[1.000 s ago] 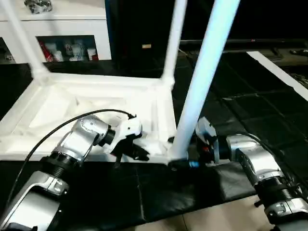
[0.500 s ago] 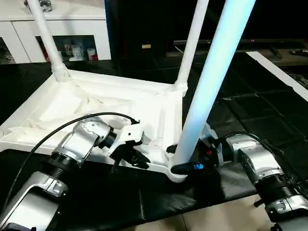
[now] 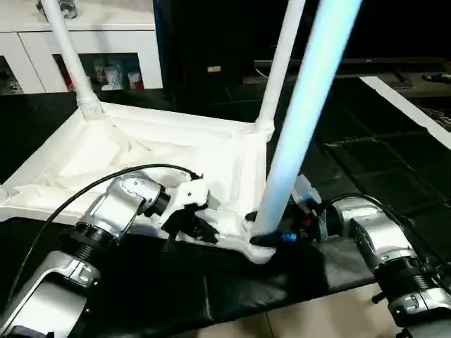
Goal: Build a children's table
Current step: Rotate leg to tighten
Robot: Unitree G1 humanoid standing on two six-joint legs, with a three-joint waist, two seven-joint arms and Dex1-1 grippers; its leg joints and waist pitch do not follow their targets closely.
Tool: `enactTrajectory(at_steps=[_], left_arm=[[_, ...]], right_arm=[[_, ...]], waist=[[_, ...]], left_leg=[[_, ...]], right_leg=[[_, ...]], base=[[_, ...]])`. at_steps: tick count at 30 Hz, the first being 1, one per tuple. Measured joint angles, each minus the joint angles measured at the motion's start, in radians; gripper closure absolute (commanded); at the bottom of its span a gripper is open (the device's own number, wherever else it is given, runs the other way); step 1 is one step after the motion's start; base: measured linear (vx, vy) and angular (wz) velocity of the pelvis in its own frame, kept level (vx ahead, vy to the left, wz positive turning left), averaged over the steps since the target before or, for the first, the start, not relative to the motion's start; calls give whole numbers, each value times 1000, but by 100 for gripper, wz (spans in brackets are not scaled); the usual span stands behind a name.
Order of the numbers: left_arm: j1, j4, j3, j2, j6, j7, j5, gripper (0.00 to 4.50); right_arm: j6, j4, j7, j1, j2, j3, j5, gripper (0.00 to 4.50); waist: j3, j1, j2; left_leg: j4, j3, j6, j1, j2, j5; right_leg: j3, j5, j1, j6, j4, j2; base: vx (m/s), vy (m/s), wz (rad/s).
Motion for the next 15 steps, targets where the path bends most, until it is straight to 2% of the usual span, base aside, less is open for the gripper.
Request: enactTrajectory(at_steps=[2,7,13,15], left_arm=[[-16,29,22,-23,49,87,14,450],[-29,46,81,-121,191,301,40,450],[-79,111,141,-230,283,518,47,450],[-89,124,144,-248,289,551,47,450]], right_arm=[[21,11,-140,0,39,-34,-19,239],[36,68,-481,-36,137,-118,-75,242],[99,138,-825,-133,237,-172,-132,244],[101,148,-877,-144,249,-179,-145,244]], waist=[[0,-10,0],[-1,-55,0],[-1,-58,1],[-1,-56,1]], left_leg=[[0,0,-1,1,0,1],[1,-1,-1,2,-1,1],[-2,-1,-2,1,0,1],[-2,-1,-1,1,-1,1]], right_leg=[[0,1,1,0,1,0],[0,1,1,0,0,0],[0,1,0,0,-1,1],[0,1,0,0,-2,0]], base=[[0,0,0],[0,0,0],[0,0,0],[0,0,0]])
